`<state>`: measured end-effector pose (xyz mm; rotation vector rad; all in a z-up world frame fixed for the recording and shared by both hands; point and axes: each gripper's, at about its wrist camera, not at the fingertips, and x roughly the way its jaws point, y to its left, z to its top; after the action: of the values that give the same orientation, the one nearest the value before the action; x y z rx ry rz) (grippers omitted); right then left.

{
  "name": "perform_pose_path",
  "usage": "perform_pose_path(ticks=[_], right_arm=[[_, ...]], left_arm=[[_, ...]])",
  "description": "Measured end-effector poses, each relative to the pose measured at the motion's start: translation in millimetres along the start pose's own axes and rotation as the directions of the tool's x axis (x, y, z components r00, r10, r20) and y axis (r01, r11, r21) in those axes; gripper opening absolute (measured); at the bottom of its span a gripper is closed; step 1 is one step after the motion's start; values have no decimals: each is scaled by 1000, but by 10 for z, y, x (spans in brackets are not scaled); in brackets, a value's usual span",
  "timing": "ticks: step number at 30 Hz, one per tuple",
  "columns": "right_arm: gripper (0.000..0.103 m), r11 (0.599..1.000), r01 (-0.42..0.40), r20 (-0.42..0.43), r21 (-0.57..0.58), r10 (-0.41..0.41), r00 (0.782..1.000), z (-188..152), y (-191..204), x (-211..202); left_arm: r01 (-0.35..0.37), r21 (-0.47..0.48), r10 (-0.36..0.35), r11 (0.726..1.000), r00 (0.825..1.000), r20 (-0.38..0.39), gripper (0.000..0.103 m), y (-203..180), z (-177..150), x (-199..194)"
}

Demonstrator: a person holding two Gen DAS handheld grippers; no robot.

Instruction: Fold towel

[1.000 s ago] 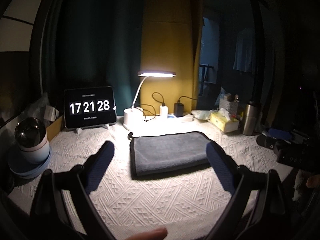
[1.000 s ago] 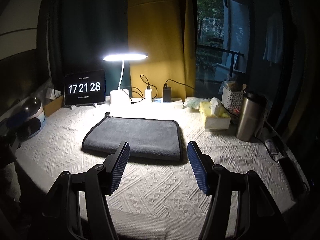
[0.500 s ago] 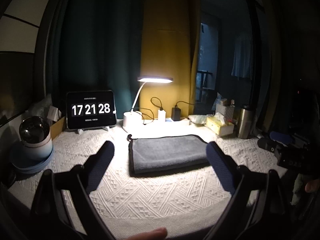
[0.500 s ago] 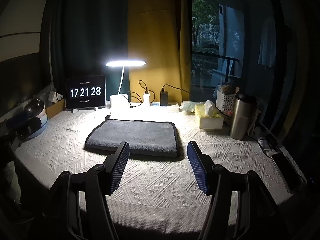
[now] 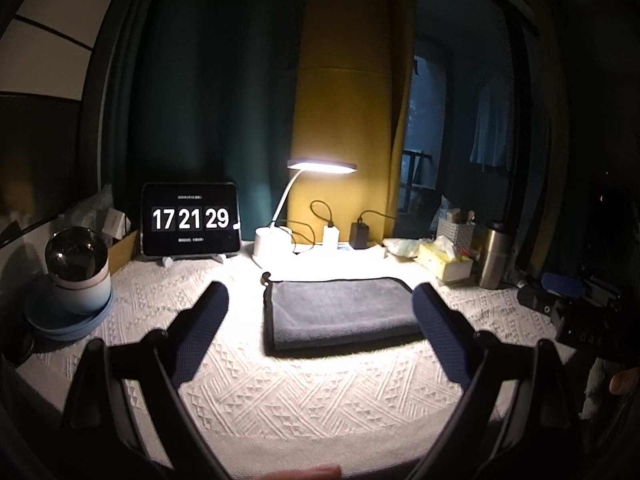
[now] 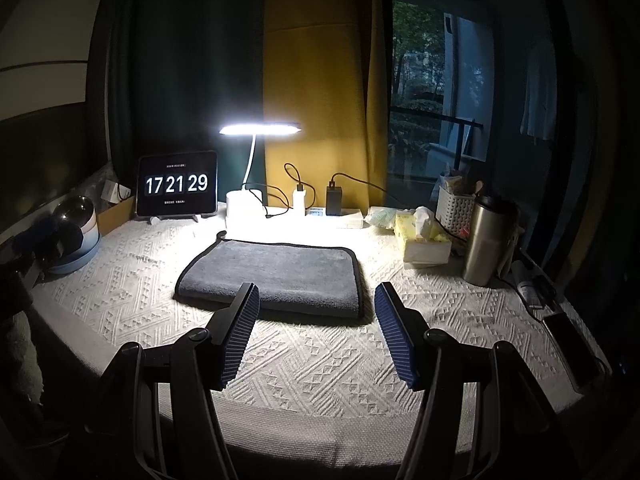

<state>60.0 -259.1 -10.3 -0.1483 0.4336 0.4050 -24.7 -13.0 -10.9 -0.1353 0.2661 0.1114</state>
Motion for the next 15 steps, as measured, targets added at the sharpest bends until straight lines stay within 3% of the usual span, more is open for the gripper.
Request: perform_pose_path(ticks=[15], right_arm=[[64,1000,-1,-1,0,1,1000,4,16,-1]], left_arm=[[-2,-15,1,1000,1000,-8,94,7,-31,-3]])
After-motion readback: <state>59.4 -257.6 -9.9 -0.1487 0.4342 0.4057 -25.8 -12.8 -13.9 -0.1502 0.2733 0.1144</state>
